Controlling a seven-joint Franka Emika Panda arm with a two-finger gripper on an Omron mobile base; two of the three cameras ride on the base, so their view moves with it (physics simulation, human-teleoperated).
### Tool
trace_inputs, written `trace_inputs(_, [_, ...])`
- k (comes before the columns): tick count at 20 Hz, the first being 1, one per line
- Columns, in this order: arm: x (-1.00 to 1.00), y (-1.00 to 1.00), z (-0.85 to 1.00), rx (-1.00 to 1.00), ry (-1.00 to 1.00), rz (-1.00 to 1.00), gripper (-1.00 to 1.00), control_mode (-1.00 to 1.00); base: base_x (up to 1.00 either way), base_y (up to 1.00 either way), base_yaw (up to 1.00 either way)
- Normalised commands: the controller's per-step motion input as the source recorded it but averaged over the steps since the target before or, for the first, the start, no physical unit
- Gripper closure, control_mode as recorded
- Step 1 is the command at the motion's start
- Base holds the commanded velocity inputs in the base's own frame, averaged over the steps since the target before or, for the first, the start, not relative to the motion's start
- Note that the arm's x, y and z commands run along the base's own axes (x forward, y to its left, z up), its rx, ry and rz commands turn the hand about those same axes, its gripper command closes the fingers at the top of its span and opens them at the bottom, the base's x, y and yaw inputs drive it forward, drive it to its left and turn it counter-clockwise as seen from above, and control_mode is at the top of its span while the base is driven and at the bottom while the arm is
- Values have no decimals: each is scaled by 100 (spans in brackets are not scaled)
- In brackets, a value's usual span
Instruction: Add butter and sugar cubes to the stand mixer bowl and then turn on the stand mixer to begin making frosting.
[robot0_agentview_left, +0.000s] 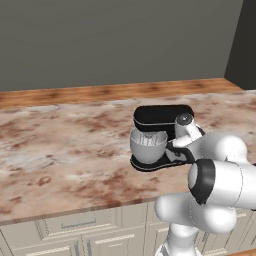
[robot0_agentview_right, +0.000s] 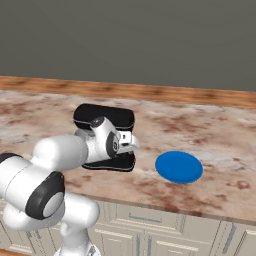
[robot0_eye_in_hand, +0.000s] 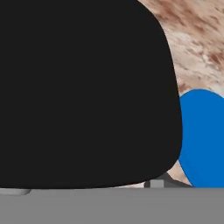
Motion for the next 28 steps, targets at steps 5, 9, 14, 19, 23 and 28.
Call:
trace_inputs(5, [6, -12, -18, 30, 0, 14, 100, -100, 0, 0, 0])
trace_inputs(9, [6, -6, -29, 27, -4, 16, 100, -100, 0, 0, 0])
trace_inputs(14, [0, 0, -60, 19, -3, 16, 100, -100, 0, 0, 0])
trace_inputs(19, [0, 5, -69, 23, 0, 15, 100, -100, 0, 0, 0])
trace_inputs(23, [0, 1, -48, 33, 0, 13, 100, -100, 0, 0, 0])
trace_inputs(28, [33, 0, -23, 41, 1, 10, 100, -100, 0, 0, 0])
